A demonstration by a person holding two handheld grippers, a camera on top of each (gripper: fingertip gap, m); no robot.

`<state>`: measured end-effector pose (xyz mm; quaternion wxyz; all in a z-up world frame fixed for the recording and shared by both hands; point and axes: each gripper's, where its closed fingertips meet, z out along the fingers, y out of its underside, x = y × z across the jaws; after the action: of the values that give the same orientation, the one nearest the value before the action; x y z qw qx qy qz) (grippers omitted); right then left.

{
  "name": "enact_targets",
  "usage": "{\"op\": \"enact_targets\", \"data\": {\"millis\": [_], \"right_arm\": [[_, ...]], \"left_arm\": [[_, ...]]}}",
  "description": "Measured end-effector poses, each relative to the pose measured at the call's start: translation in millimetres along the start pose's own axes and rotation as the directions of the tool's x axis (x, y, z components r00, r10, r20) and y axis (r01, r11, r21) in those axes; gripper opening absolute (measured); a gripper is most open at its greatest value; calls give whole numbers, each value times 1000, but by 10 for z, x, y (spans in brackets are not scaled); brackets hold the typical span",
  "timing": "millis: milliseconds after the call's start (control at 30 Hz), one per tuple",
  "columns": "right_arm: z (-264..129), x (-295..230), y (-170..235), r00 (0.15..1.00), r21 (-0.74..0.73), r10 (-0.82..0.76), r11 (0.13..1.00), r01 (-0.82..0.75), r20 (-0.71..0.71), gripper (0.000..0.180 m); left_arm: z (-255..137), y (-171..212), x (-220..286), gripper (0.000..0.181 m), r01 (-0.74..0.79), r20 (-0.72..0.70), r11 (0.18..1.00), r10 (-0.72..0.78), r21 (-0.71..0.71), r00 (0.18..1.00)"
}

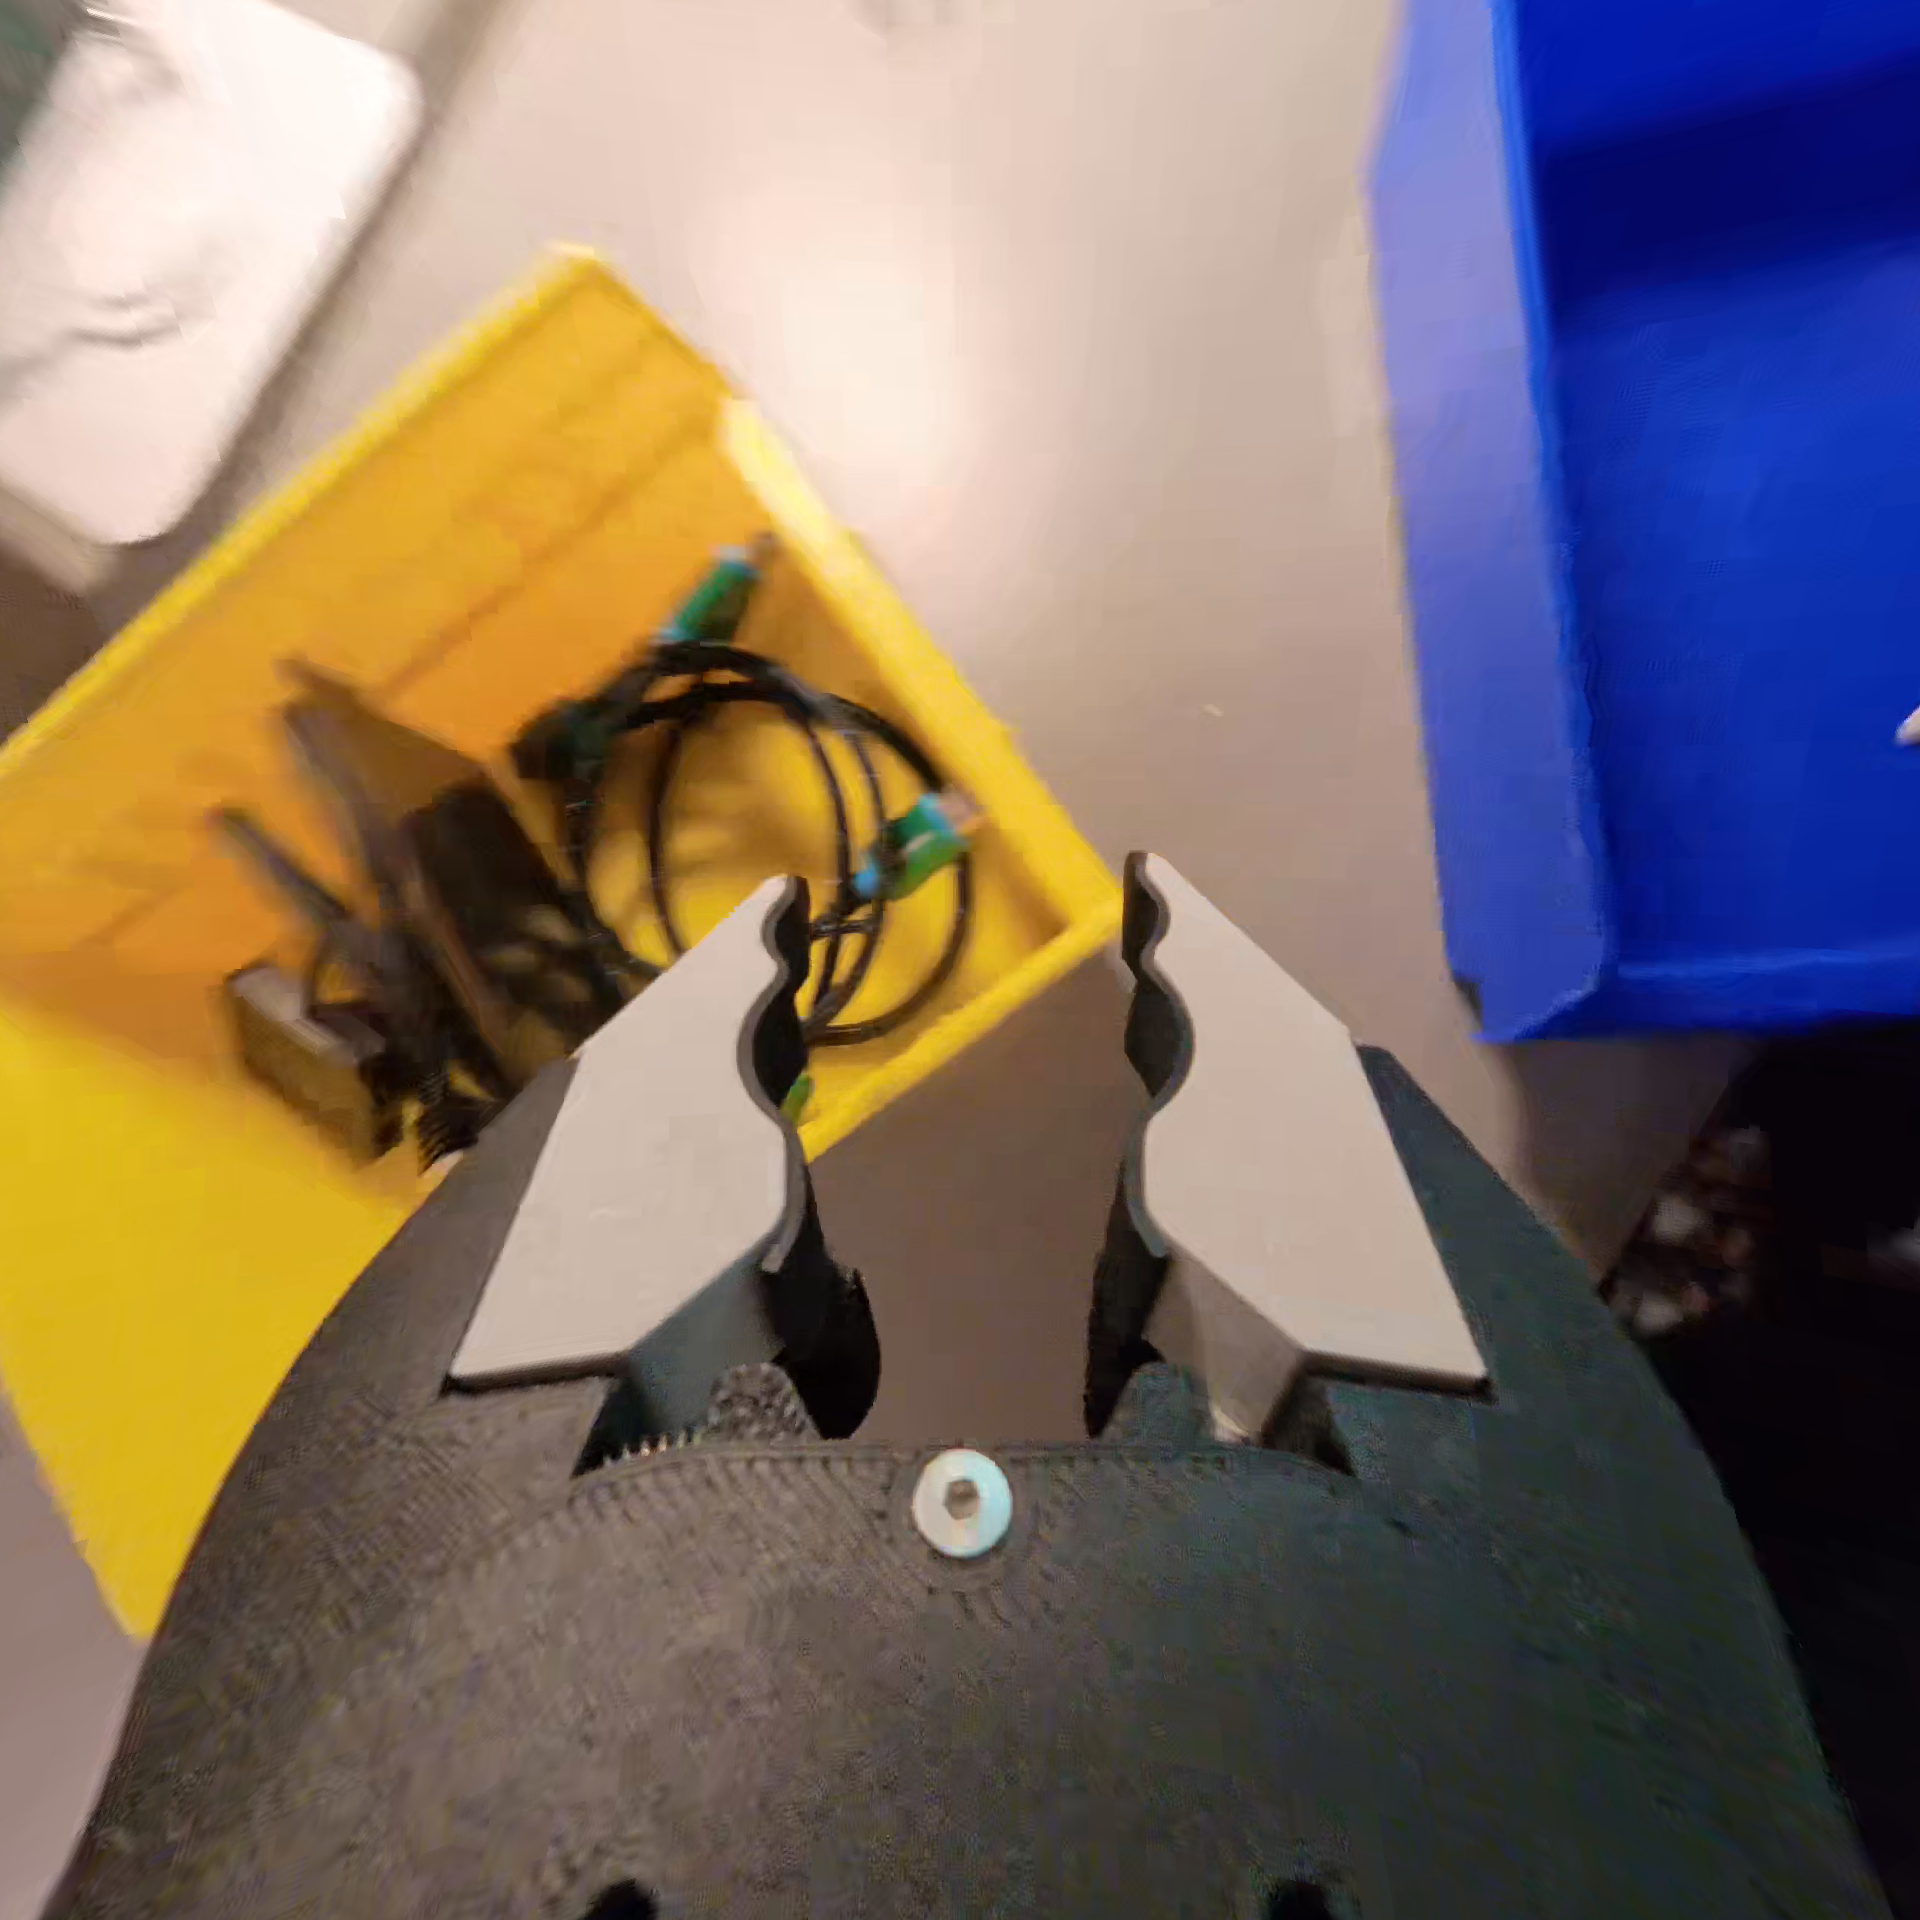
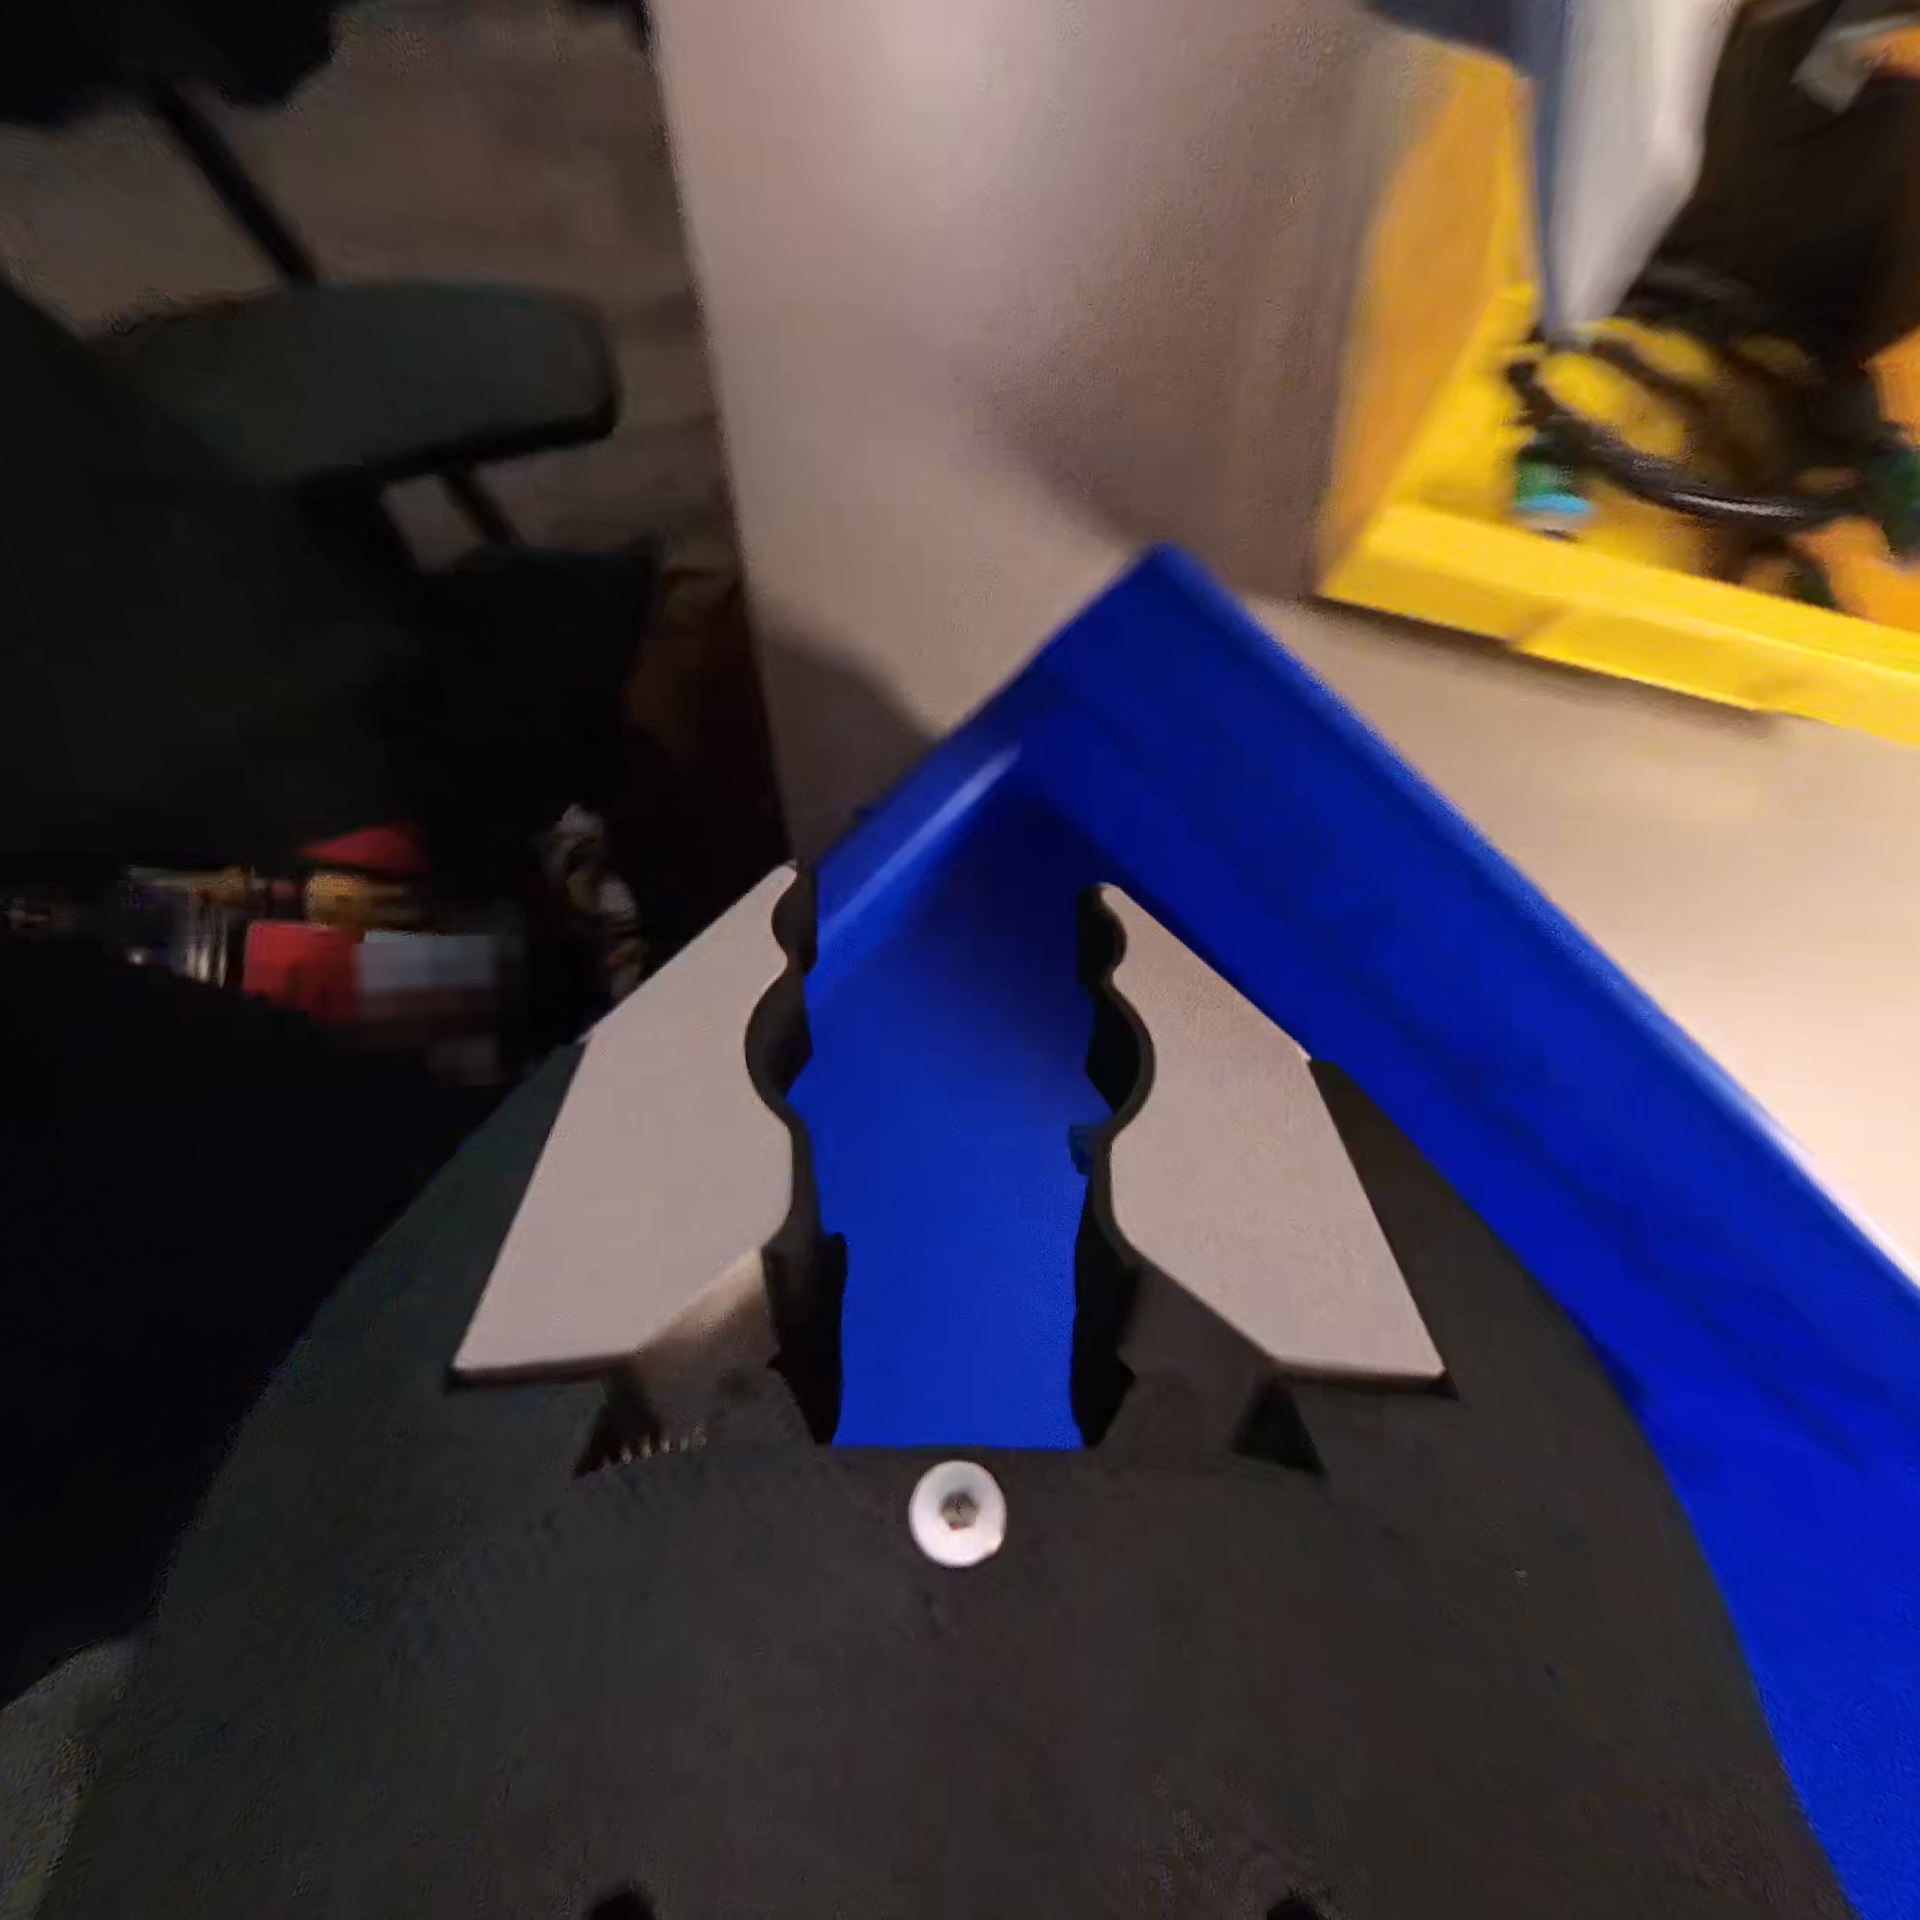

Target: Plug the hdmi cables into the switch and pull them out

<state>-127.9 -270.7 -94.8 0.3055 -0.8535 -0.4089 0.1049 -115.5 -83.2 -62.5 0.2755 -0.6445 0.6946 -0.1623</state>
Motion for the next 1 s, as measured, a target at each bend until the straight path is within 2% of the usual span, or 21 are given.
{"op": "enact_targets", "data": {"millis": [33,100,133,167,267,367,400,467,533,633,700,767,833,933,1000], "right_arm": [[147,-83,40,999,-65,-34,997,35,20,53],[341,-151,190,993,-185,-118,975,121,27,49],[376,-179,228,988,-203,-149,967,152,33,45],[370,-194,241,985,-201,-167,965,171,36,38],[208,-178,455,974,-258,-224,939,228,46,36],[-89,-115,851,971,-361,-236,903,231,31,31],[-211,-87,1010,972,-404,-234,888,219,13,30],[-470,24,1292,972,-479,-222,864,157,-82,31],[-720,150,1435,957,-479,-176,876,45,-232,38],[-963,234,1359,904,-305,-30,946,-113,-427,56],[-1016,248,1191,864,-130,75,979,-159,-498,64],[-971,272,988,832,63,195,980,-190,-519,68],[-878,365,844,786,226,320,946,-233,-529,73],[-763,652,844,623,374,475,879,-297,-621,71],[-718,794,975,498,369,476,879,-302,-725,58]], "left_arm": [[135,56,127,59,-62,-6,996,62,-68,998],[347,256,225,52,-122,-1,974,125,-189,992],[365,262,140,49,-140,71,973,155,-181,985],[336,282,139,47,-124,72,978,138,-166,988],[154,491,149,31,-109,23,980,115,-169,993],[-135,980,0,28,-106,47,950,125,-294,991],[-260,1191,-88,28,-91,77,929,126,-359,989],[-558,1608,-340,43,-22,186,881,124,-472,975],[-835,1873,-453,58,64,256,868,74,-493,964],[-1181,1919,-515,74,154,384,912,4,-380,923],[-1207,1647,-377,75,170,393,969,-88,-177,915],[-1027,1298,-139,77,159,332,987,-154,12,930],[-738,1128,-22,77,190,309,977,-211,95,927],[-367,1106,-161,73,307,389,933,-357,187,849],[-205,1097,-243,56,330,416,905,-419,270,807]]}}
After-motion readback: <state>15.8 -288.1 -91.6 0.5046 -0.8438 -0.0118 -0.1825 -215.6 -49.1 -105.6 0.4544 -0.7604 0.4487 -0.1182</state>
